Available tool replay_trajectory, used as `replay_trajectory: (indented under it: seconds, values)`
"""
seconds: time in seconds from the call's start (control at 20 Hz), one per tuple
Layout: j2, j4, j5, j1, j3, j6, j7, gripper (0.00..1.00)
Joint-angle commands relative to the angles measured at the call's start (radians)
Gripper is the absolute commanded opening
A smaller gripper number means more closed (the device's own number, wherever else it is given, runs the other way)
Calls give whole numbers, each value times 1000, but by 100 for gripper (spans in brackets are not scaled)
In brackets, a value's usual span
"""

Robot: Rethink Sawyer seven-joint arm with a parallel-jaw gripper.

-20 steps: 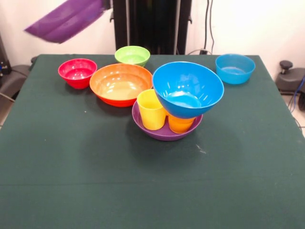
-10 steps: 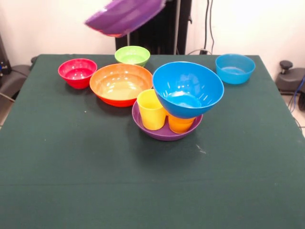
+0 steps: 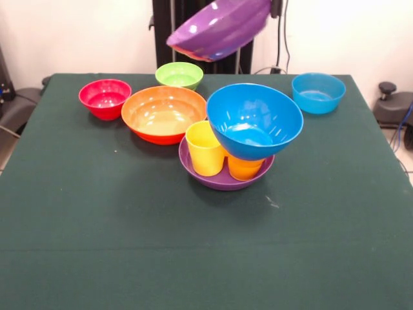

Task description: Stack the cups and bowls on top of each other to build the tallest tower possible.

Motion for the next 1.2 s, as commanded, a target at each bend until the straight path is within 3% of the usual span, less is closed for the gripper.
replay_trajectory:
  seconds: [0.05, 0.5, 0.85, 1.2]
  values:
    - [111, -12, 4, 53, -64, -53, 201, 0]
    - [143, -34, 32, 93, -88, -91, 217, 0]
    - [126, -42, 65, 112, -111, -76, 213, 0]
    - [195, -109, 66, 113, -118, -90, 196, 0]
